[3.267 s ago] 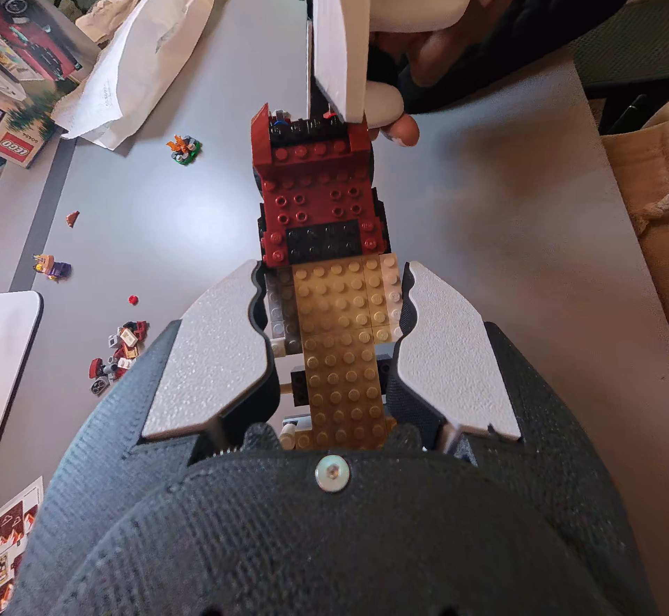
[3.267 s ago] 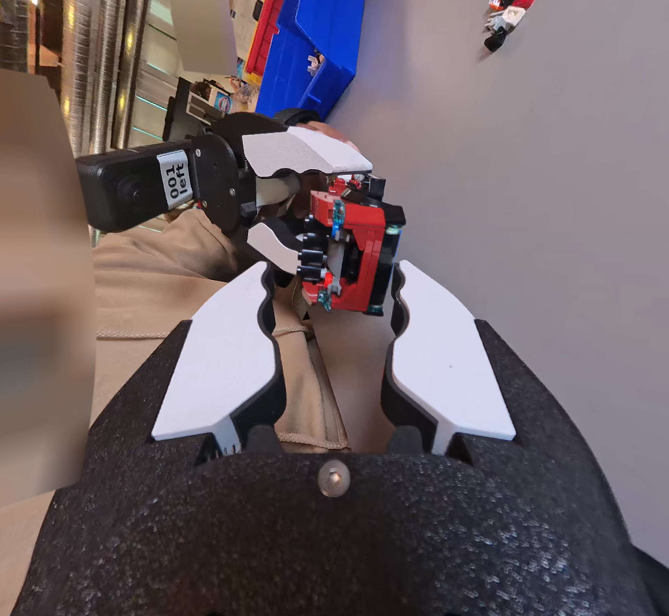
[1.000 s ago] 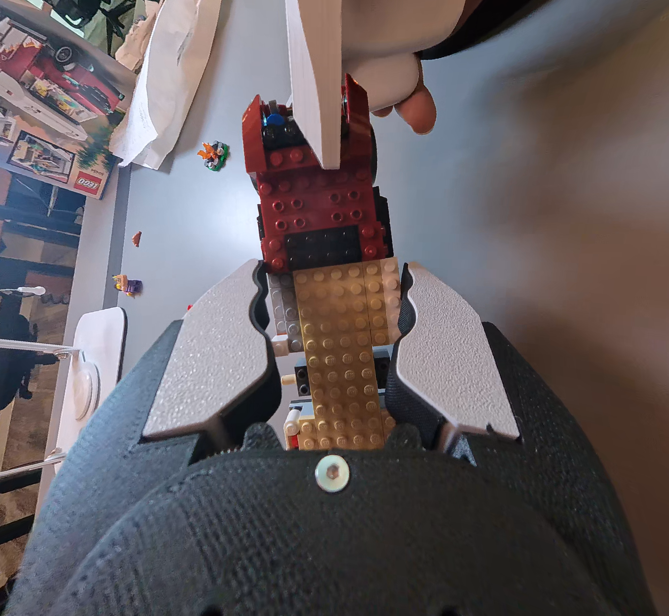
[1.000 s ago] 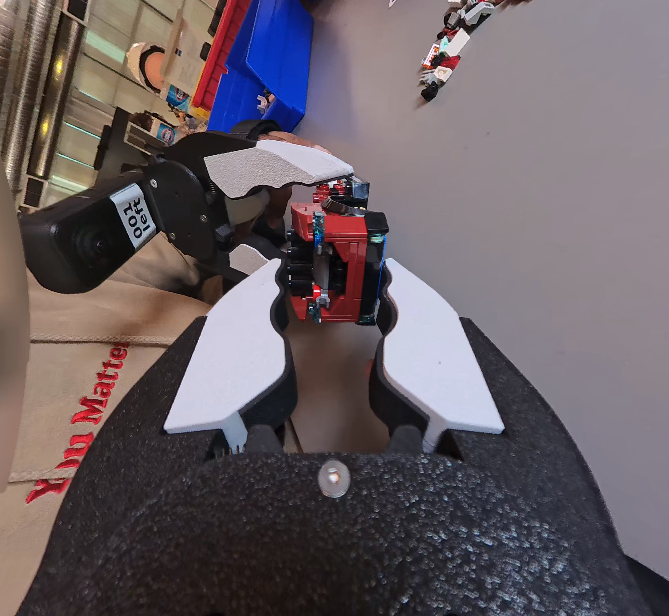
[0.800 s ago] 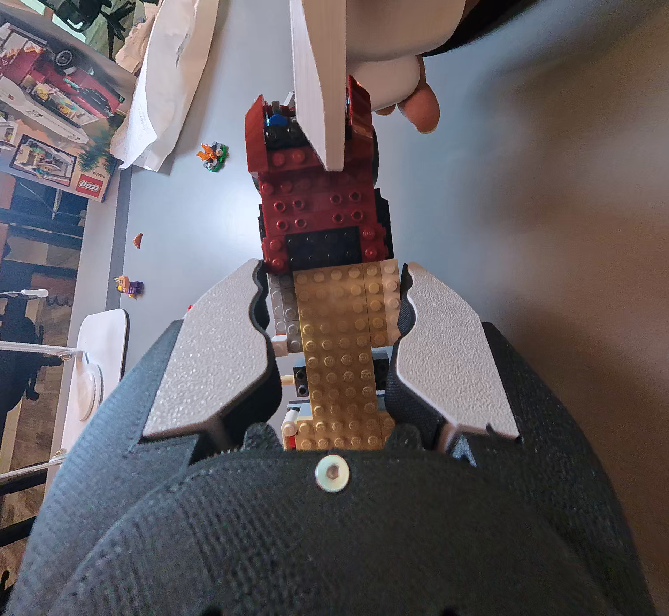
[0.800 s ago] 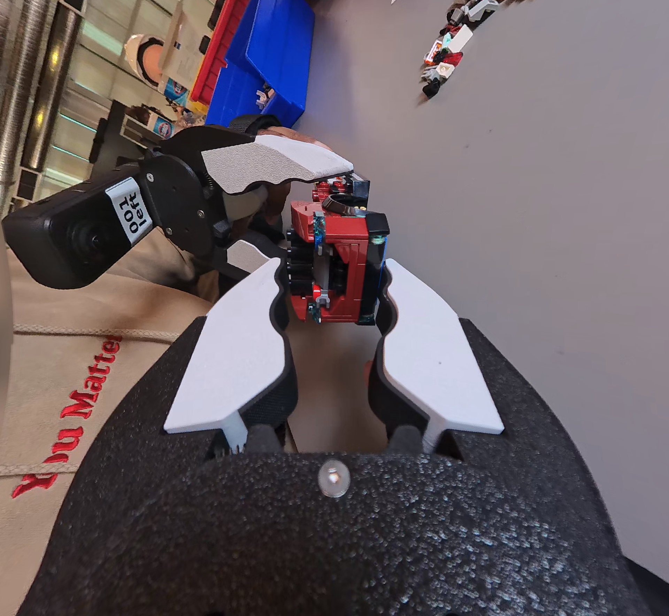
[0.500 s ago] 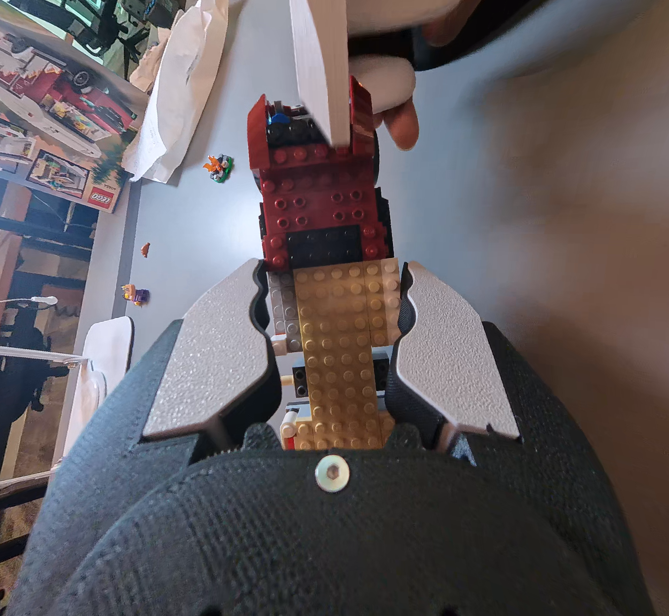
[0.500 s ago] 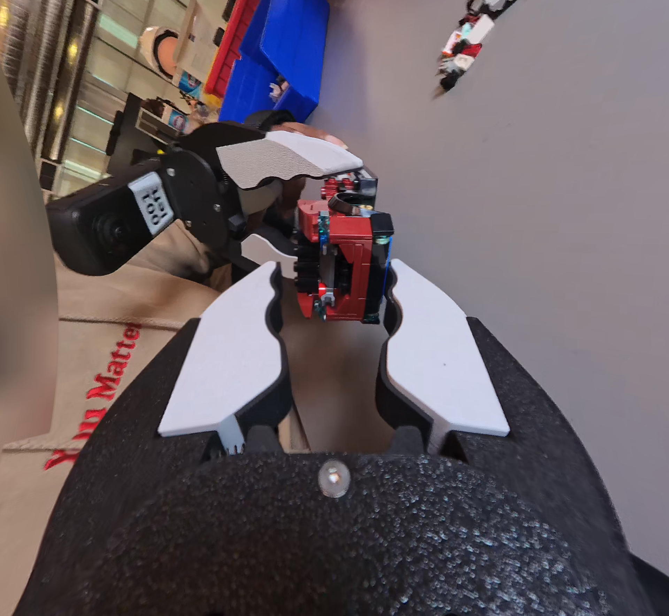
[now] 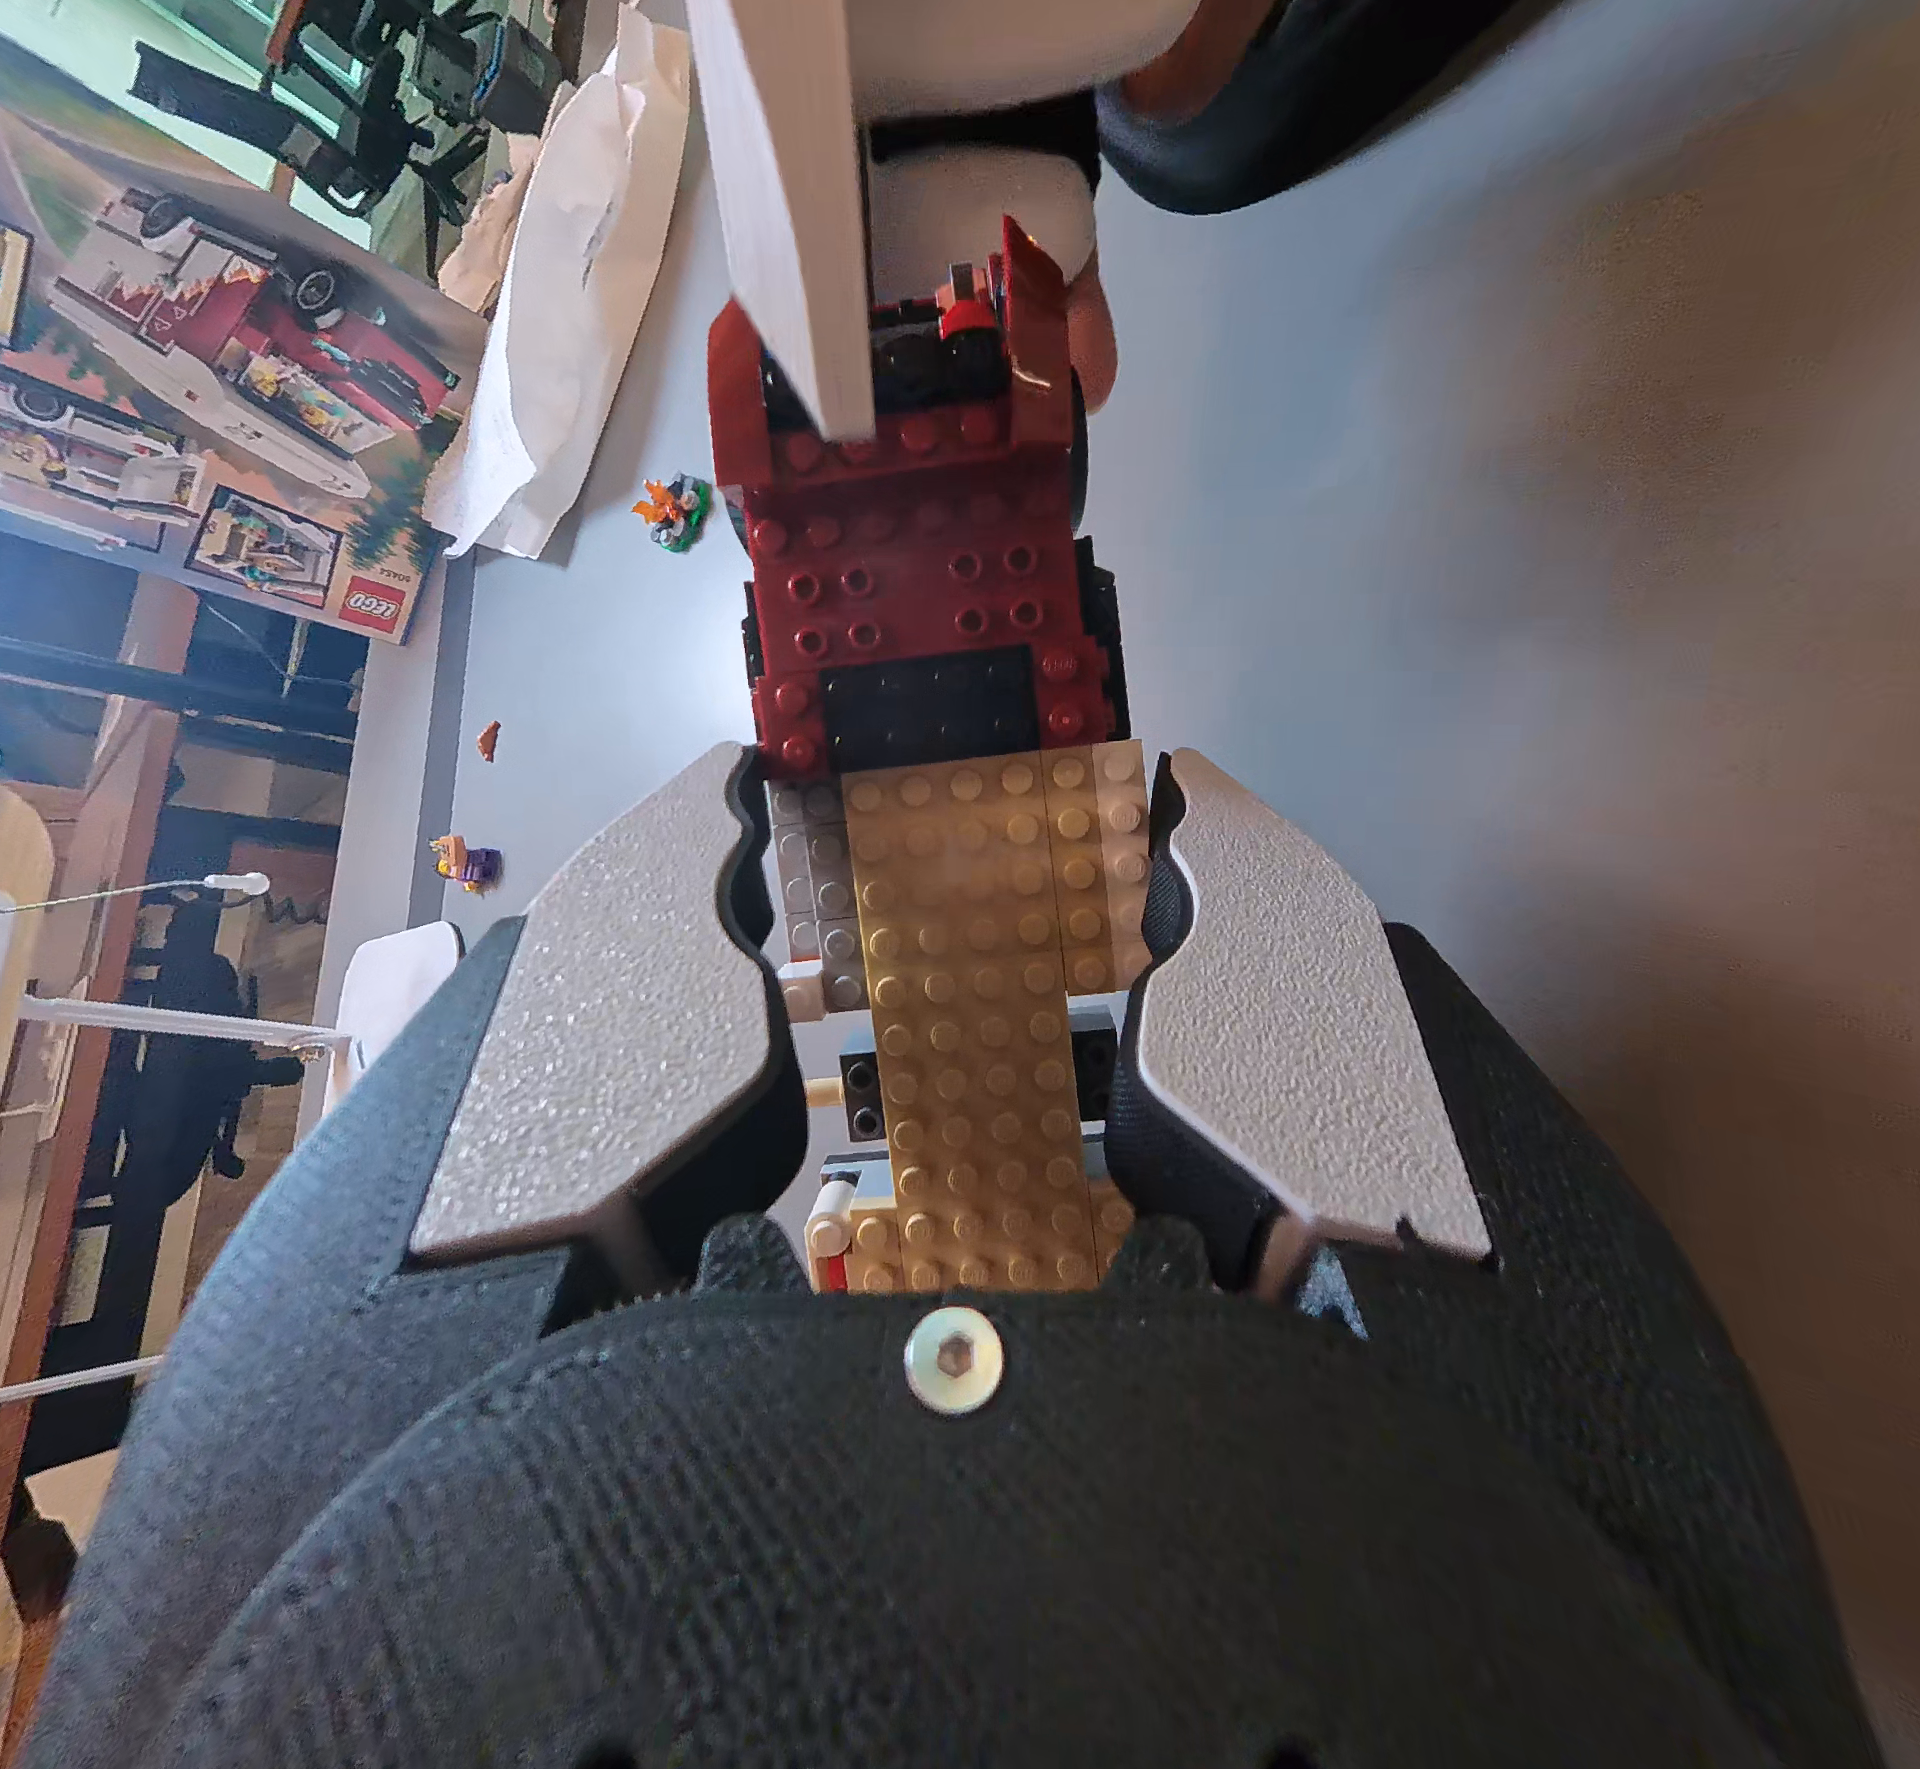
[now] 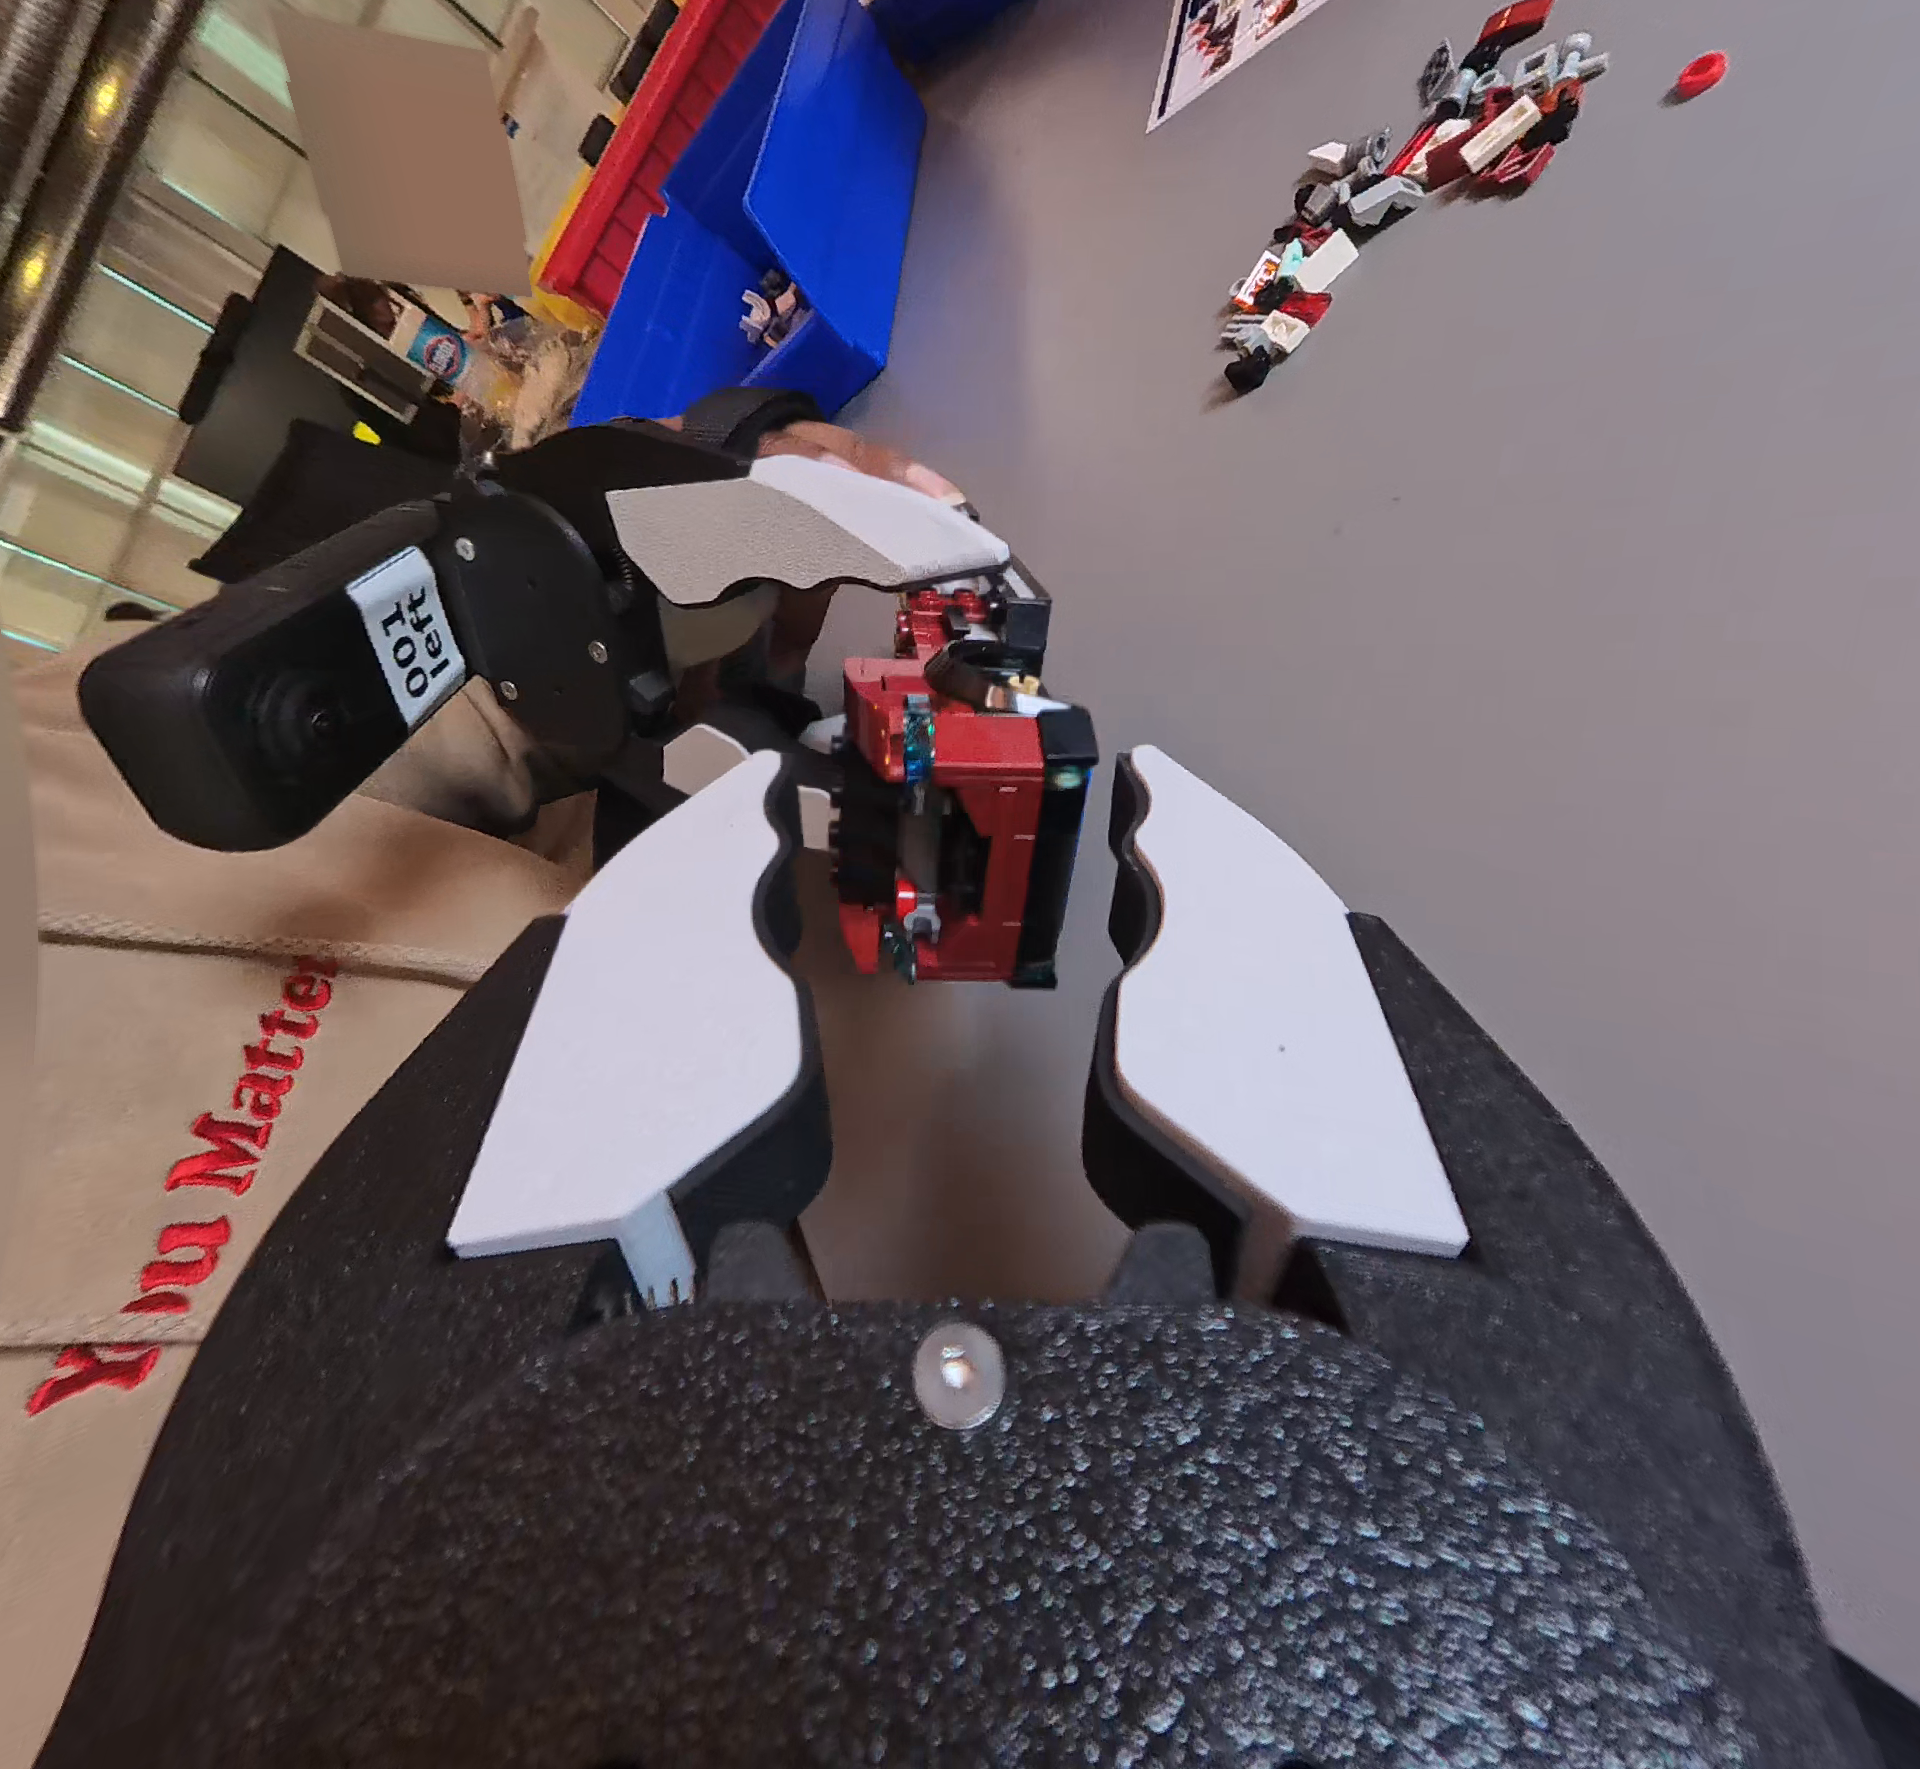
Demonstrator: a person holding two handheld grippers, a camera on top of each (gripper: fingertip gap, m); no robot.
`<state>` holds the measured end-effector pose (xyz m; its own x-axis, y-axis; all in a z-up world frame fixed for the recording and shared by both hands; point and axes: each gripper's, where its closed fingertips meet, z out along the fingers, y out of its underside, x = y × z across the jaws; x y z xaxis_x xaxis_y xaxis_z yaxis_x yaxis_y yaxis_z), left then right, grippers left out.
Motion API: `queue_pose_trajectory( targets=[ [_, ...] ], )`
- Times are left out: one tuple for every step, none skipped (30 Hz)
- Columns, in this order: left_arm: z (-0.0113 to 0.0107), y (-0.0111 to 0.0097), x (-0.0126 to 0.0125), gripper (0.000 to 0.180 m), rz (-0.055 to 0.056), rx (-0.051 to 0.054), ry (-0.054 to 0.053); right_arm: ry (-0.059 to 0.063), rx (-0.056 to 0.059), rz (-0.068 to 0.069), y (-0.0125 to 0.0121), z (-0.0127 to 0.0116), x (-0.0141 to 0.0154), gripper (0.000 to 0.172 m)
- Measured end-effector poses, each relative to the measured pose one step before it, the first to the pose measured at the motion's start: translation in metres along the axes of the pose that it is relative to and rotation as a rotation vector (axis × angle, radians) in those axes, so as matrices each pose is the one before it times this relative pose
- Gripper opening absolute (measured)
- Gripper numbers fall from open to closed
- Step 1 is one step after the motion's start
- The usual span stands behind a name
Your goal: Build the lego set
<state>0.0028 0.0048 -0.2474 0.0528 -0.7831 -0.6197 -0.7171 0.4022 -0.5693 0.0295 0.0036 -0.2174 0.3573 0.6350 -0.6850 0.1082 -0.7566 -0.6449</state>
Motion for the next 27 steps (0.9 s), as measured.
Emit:
queue_pose_trajectory(
  targets=[
    [-0.00021, -0.00129, 0.00128, 0.071, 0.0029, 0.0031, 0.0022, -0.0050, -0.0023, 0.0010, 0.00031, 0.00175, -0.00023, 0.051],
    [-0.00007, 0.00060, 0.00018, 0.071, -0.0005, -0.0067, -0.0017, -0.0068, 0.0017, 0.0008, -0.00003, 0.00122, -0.00035, 0.048],
    [0.00001, 0.00096, -0.00070, 0.071, 0.0010, 0.0008, -0.0039, -0.0005, 0.0047, 0.0014, -0.00042, 0.00089, 0.00041, 0.048],
    [-0.00009, 0.00076, 0.00005, 0.071, -0.0057, 0.0025, 0.0030, 0.0001, 0.0052, 0.0002, -0.00011, 0.00080, 0.00042, 0.048],
    [0.00019, 0.00106, 0.00048, 0.071, -0.0021, -0.0045, 0.0032, 0.0015, 0.0037, 0.0034, 0.00013, 0.00092, 0.00038, 0.048],
    [0.00023, 0.00122, 0.00013, 0.071, 0.0076, -0.0068, -0.0025, 0.0042, -0.0006, 0.0002, 0.00061, 0.00094, 0.00045, 0.048],
    [0.00032, 0.00095, 0.00013, 0.071, 0.0085, -0.0041, -0.0058, 0.0064, -0.0014, -0.0046, 0.00041, 0.00067, 0.00029, 0.047],
    [0.00026, 0.00058, 0.00010, 0.071, 0.0037, -0.0021, -0.0034, 0.0072, -0.0028, -0.0069, 0.00034, 0.00042, -0.00001, 0.047],
    [-0.00009, 0.00023, -0.00029, 0.071, 0.0000, -0.0009, -0.0016, 0.0037, 0.0028, -0.0018, -0.00049, 0.00030, -0.00021, 0.047],
    [-0.00026, -0.00018, -0.00051, 0.071, -0.0044, 0.0021, 0.0013, -0.0016, 0.0050, 0.0034, -0.00077, 0.00015, -0.00038, 0.048],
    [-0.00032, -0.00007, -0.00062, 0.071, -0.0052, 0.0047, 0.0003, -0.0029, 0.0022, 0.0049, -0.00086, 0.00006, -0.00028, 0.047],
    [-0.00038, -0.00026, -0.00090, 0.071, -0.0059, 0.0096, -0.0030, -0.0012, 0.0029, 0.0035, -0.00136, 0.00001, -0.00041, 0.048],
    [-0.00064, -0.00100, -0.00203, 0.071, -0.0149, 0.0183, -0.0031, 0.0002, 0.0124, 0.0010, -0.00307, -0.00034, -0.00114, 0.048],
    [-0.00123, -0.00238, -0.00300, 0.071, -0.0243, 0.0309, -0.0020, -0.0028, 0.0203, -0.0040, -0.00454, -0.00089, -0.00231, 0.048],
    [-0.00213, -0.00408, -0.00347, 0.071, -0.0215, 0.0402, -0.0038, -0.0088, 0.0187, -0.0055, -0.00525, -0.00153, -0.00351, 0.048],
    [-0.00272, -0.00492, -0.00461, 0.071, -0.0051, 0.0472, -0.0168, -0.0191, 0.0169, -0.0013, -0.00580, -0.00261, -0.00520, 0.048],
    [-0.00276, -0.00256, -0.00840, 0.071, -0.0056, 0.0338, -0.0442, -0.0270, 0.0218, -0.0016, -0.00664, -0.00372, -0.00671, 0.056],
    [-0.00236, -0.00029, -0.00774, 0.071, -0.0124, 0.0200, -0.0325, -0.0221, 0.0189, -0.0108, -0.00633, -0.00464, -0.00646, 0.063],
    [-0.00257, -0.00085, -0.00666, 0.071, -0.0196, 0.0277, -0.0242, -0.0131, 0.0192, -0.0234, -0.00601, -0.00528, -0.00591, 0.064],
    [-0.00272, -0.00190, -0.00652, 0.071, -0.0169, 0.0336, -0.0283, 0.0057, 0.0150, -0.0337, -0.00472, -0.00518, -0.00361, 0.064],
    [-0.00237, -0.00176, -0.00568, 0.071, -0.0056, 0.0259, -0.0263, 0.0230, 0.0104, -0.0455, -0.00309, -0.00438, -0.00154, 0.064],
    [-0.00172, -0.00217, -0.00469, 0.071, 0.0077, 0.0252, -0.0261, 0.0258, 0.0077, -0.0507, -0.00132, -0.00316, -0.00143, 0.063],
    [-0.00124, -0.00247, -0.00418, 0.071, 0.0125, 0.0245, -0.0291, 0.0226, 0.0016, -0.0425, 0.00048, -0.00124, -0.00196, 0.063],
    [-0.00074, -0.00223, -0.00223, 0.071, 0.0093, 0.0183, -0.0157, 0.0126, -0.0009, -0.0338, 0.00154, 0.00054, -0.00339, 0.062],
    [-0.00025, -0.00203, -0.00147, 0.071, 0.0052, 0.0158, -0.0141, 0.0080, 0.0005, -0.0289, 0.00162, 0.00184, -0.00415, 0.063],
    [0.00009, -0.00152, -0.00093, 0.071, 0.0070, 0.0117, -0.0126, 0.0104, 0.0035, -0.0294, 0.00101, 0.00277, -0.00380, 0.063],
    [0.00018, -0.00062, 0.00015, 0.071, 0.0108, 0.0057, -0.0073, 0.0148, 0.0032, -0.0318, 0.00076, 0.00315, -0.00323, 0.064]
  ],
)
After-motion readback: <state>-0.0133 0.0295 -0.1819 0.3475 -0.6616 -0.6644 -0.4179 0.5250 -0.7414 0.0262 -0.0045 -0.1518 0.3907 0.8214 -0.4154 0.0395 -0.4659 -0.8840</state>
